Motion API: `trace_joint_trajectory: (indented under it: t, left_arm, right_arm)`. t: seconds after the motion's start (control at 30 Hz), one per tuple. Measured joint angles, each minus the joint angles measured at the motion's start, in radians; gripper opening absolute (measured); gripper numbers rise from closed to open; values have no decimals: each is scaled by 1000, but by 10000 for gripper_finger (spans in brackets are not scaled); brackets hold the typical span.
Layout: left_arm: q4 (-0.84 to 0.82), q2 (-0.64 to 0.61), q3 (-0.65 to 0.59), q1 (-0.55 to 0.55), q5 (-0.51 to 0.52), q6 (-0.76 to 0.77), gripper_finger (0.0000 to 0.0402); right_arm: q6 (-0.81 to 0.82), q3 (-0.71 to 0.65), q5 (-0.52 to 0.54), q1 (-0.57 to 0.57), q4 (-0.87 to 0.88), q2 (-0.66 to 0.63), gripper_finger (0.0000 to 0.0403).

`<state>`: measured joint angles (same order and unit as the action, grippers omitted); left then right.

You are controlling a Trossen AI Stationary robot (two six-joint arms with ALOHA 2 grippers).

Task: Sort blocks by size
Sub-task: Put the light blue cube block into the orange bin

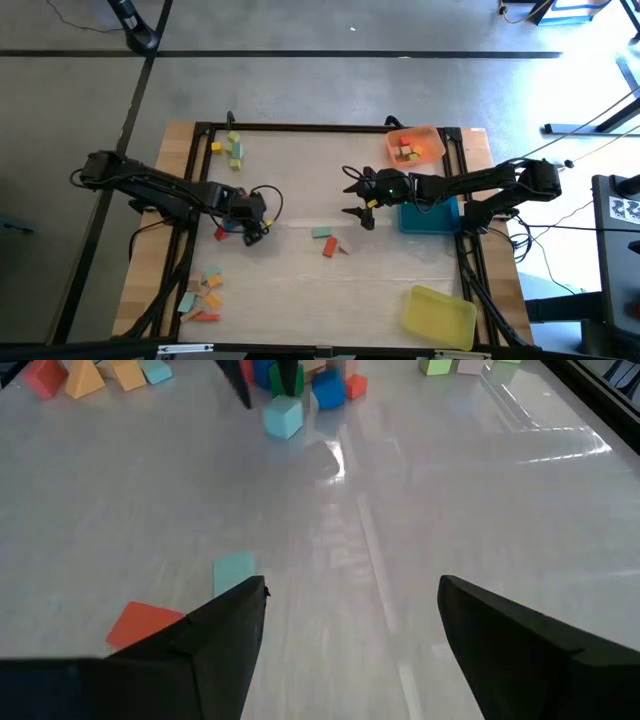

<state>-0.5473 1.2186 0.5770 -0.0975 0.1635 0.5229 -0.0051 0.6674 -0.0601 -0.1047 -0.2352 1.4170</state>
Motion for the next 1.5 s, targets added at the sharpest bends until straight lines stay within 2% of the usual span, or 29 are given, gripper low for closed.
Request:
trace_joint_trajectory:
  t: [0.1, 0.3, 0.57, 0.7, 1.03, 1.37, 1.5]
  left_arm:
    - [44, 5, 1, -1, -9, -38, 209]
    - [-6, -25, 55, -9, -1, -121, 209]
    - [-5, -30, 24, -17, 49, -538, 209]
    - [45, -30, -9, -15, 48, -662, 209]
    - [170, -30, -85, 21, 18, -765, 209]
    - [362, -30, -191, 64, -55, -737, 208]
    - [416, -30, -227, 68, -60, -689, 179]
  right_arm:
    - [0, 0, 0, 0, 0, 0, 294]
    - [0, 0, 0, 0, 0, 0, 294]
    - [0, 0, 0, 0, 0, 0, 294]
    - [0, 0, 0, 0, 1, 0, 294]
    - [0, 0, 0, 0, 0, 0, 294]
    - [0, 0, 0, 0, 0, 0, 294]
    - [0, 0, 0, 0, 0, 0, 294]
